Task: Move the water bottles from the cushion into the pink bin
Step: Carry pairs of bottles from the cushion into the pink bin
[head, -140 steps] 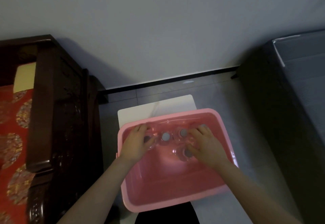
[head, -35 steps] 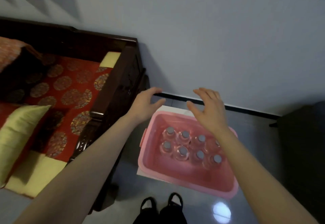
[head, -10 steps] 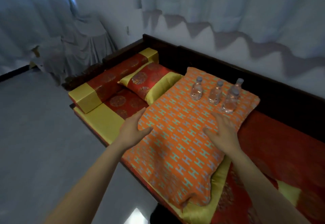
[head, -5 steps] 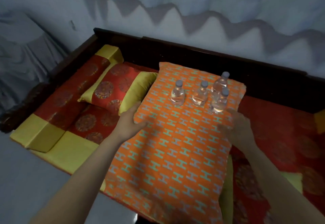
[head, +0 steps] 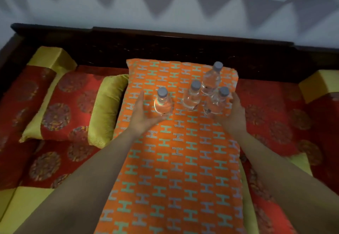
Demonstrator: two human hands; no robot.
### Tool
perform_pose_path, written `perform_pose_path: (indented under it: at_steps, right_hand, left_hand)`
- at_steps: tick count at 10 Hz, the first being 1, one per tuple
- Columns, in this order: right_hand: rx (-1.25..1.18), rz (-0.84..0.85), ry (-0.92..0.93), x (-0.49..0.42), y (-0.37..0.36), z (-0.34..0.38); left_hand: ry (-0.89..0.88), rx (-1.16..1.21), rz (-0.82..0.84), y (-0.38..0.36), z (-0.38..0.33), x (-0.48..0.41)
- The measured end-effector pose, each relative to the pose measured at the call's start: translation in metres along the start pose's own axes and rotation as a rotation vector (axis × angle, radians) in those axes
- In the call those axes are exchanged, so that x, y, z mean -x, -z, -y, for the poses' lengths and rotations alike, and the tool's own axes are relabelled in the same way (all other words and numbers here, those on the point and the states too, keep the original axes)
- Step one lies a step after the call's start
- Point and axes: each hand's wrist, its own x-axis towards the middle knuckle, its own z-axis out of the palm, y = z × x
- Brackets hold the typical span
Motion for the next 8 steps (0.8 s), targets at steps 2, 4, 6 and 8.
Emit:
perform_pose_path:
  at_steps: [2,4,6,8]
  right_hand:
    - [0.003,-0.043,0.101,-0.015,-0.017,-0.01]
    - [-0.15,-0.111,-0.01,-0.023,-0.027,-0.007]
    - [-0.418,-0.124,-0.119,-0.002,-0.022,0.001]
    - [-0.58,-0.016,-0.108,0.031,-0.002,0.034]
  left_hand:
    - [-0.097,0.025,0.104,-0.024,0.018,-0.04]
    - [-0.09,-0.055,0.063,-0.025,0.01,-0.053]
    - [-0.02,0.063,0.092,-0.005,0.01,-0.036]
    - [0.011,0.227,0.118,0.016,-0.005,-0.008]
